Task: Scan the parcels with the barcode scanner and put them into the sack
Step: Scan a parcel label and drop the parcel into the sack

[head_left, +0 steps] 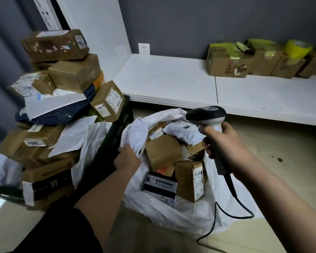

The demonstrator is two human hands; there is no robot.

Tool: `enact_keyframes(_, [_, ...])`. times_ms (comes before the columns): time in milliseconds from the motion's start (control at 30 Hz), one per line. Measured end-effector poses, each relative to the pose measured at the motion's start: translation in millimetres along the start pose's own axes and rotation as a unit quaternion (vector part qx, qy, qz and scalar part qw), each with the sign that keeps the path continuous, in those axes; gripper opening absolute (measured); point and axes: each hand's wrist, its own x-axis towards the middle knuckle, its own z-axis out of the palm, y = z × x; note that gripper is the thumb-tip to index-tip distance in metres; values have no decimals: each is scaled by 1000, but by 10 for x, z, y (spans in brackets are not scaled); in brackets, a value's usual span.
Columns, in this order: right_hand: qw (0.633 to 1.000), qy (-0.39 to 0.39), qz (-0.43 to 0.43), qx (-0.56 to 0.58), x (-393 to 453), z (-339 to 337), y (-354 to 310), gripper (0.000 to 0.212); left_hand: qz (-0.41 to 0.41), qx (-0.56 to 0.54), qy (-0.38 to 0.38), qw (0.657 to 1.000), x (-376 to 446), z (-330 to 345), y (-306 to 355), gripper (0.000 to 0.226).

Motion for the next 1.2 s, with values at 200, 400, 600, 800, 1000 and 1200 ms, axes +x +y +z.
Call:
enact_keyframes(200, [999, -27, -2, -19, 77, 146, 32, 31, -56, -14, -46, 997, 347, 318, -46, 83])
enact_keyframes(400, [999, -31, 3, -29, 55, 157, 35, 28, 3, -11, -156, 988, 386, 487, -90, 101])
enact_keyframes(600, [999, -29, 11, -33, 54, 201, 44, 31, 32, -192, -189, 962, 369, 588, 110, 83])
enact_keyframes(800, [998, -45, 12, -33, 9, 358, 22, 28, 40, -93, -213, 972, 271, 370, 101, 80])
enact_keyframes(1000, [996, -87, 9, 11, -171, 740, -155, 23, 170, -5, -126, 977, 28, -384, -204, 30])
enact_keyframes(1200, [992, -121, -9, 23, -391, 1227, -266, 24, 230, 45, 121, 965, -448, -1246, -683, 23])
